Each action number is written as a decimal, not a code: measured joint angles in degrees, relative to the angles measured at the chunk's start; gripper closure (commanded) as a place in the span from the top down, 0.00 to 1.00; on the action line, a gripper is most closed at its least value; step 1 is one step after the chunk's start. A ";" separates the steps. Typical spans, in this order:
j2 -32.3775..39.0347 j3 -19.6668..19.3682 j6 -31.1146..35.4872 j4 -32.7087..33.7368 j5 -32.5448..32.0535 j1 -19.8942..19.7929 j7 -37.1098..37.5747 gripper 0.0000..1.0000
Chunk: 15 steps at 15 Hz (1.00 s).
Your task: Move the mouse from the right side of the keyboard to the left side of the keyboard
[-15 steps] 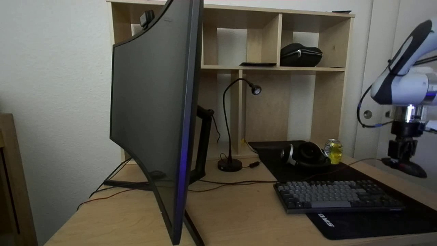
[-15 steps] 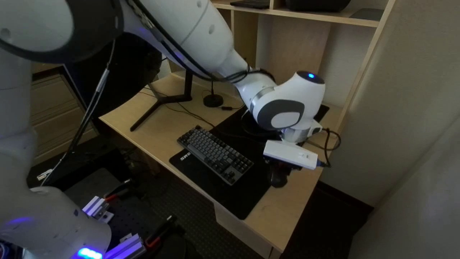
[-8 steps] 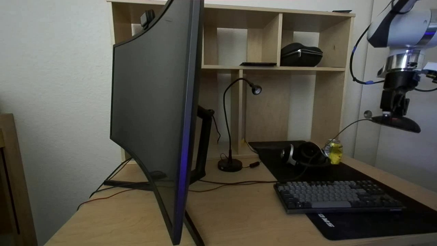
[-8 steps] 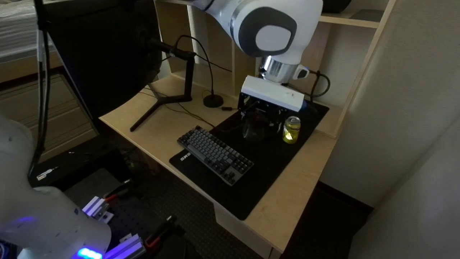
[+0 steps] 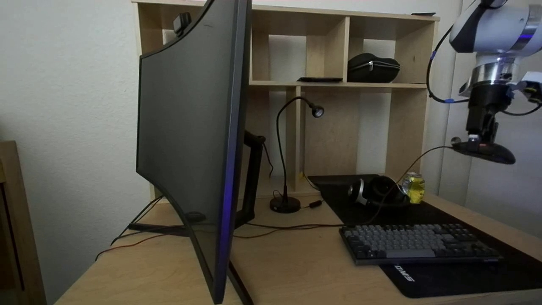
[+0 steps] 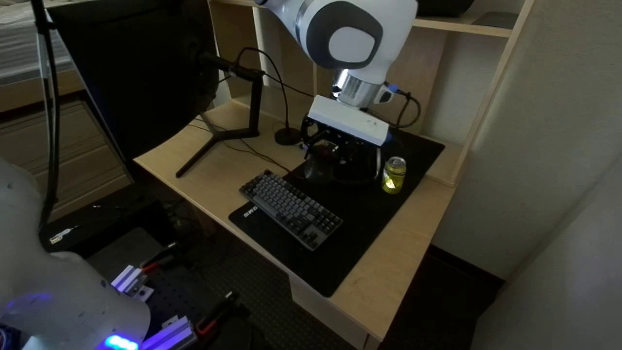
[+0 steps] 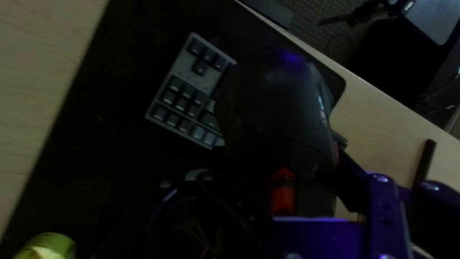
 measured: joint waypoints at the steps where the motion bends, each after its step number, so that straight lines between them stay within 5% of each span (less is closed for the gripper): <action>1: -0.53 0.77 -0.42 -1.64 1.58 1.83 -0.68 0.46; 4: -3.26 3.55 -2.39 -7.09 5.80 7.67 -2.13 0.46; 5: -4.36 4.45 -3.38 -8.85 7.10 9.45 -2.66 0.71; 7: -4.94 4.73 -3.23 -9.73 7.18 11.38 -1.60 0.71; 8: -4.87 4.50 -3.20 -9.57 7.17 11.37 -1.60 0.46; 11: -4.47 3.24 -3.44 -9.45 7.20 11.22 -1.88 0.46; 15: -4.31 7.09 -5.18 -12.99 10.97 15.88 -5.52 0.46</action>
